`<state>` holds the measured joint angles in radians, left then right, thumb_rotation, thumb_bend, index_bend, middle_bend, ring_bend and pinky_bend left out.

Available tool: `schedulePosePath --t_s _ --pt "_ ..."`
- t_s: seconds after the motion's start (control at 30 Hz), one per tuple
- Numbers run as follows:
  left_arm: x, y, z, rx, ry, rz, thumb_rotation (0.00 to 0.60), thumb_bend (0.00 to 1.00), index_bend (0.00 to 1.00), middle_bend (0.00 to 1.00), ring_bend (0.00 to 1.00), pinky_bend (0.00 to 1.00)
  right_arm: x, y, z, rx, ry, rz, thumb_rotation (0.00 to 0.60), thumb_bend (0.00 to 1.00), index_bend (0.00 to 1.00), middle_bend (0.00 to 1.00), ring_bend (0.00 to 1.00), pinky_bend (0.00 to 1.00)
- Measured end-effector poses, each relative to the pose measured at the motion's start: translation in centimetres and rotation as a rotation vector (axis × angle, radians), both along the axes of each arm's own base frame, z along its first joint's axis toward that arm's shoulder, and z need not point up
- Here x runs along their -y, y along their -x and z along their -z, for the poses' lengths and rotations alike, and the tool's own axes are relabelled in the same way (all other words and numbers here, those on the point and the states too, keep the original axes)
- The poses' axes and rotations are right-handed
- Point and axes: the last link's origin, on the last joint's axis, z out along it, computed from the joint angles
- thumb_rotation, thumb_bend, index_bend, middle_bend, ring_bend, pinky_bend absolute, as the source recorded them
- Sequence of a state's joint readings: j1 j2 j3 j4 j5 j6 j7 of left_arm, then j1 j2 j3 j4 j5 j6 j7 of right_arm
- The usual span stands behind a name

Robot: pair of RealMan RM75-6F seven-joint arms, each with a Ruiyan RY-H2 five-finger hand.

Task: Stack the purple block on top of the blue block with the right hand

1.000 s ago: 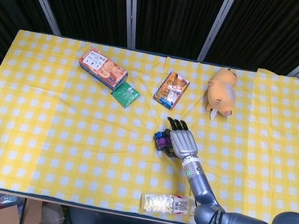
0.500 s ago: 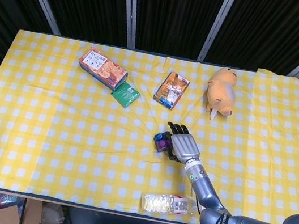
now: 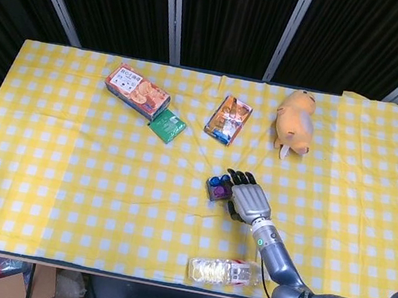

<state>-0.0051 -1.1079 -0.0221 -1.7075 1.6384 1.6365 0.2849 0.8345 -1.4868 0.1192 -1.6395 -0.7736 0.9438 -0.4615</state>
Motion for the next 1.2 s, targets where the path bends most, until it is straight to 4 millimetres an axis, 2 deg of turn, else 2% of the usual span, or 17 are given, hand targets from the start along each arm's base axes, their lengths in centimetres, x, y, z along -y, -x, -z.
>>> schedulePosePath --t_s 0.2,0.47,0.5,0.63,0.7,0.9,1.03,1.2 --pt "0.1 -0.1 0.2 -0.001 0.007 0.004 0.600 0.32 0.20 0.00 0.00 0.05 -1.1 -0.1 -3.4 0.017 0.050 -0.016 0.600 0.67 0.04 0.00 0.00 0.00" --pt "0.5 -0.5 0.4 -0.001 0.021 0.020 0.600 0.32 0.20 0.00 0.00 0.05 -4.2 -0.5 -9.9 0.083 0.164 -0.085 0.600 0.67 0.04 0.00 0.00 0.00" --pt "0.5 -0.5 0.4 0.001 0.022 0.021 0.600 0.32 0.20 0.00 0.00 0.05 -4.6 -0.3 -10.7 0.084 0.184 -0.088 0.600 0.66 0.04 0.00 0.00 0.00" --pt "0.5 -0.4 0.3 0.012 0.025 0.018 0.600 0.32 0.20 0.00 0.00 0.05 -7.3 1.7 -13.9 0.071 0.265 -0.051 0.600 0.46 0.04 0.00 0.00 0.00" --pt "0.5 -0.4 0.2 0.021 0.027 0.017 0.600 0.32 0.20 0.00 0.00 0.05 -8.6 2.7 -14.5 0.083 0.285 -0.027 0.600 0.42 0.04 0.00 0.00 0.00" --pt "0.3 -0.1 0.2 0.037 0.045 0.004 0.600 0.32 0.20 0.00 0.00 0.05 -12.8 6.1 -14.6 0.191 0.304 0.022 0.600 0.41 0.04 0.00 0.00 0.00" --pt "0.3 -0.1 0.3 0.041 0.056 0.005 0.600 0.32 0.20 0.00 0.00 0.05 -15.1 9.6 -14.3 0.234 0.357 0.038 0.600 0.41 0.05 0.00 0.00 0.00" --pt "0.3 -0.1 0.2 0.057 0.061 0.006 0.600 0.32 0.20 0.00 0.00 0.05 -17.7 13.6 -14.0 0.172 0.424 0.036 0.600 0.41 0.05 0.00 0.00 0.00"
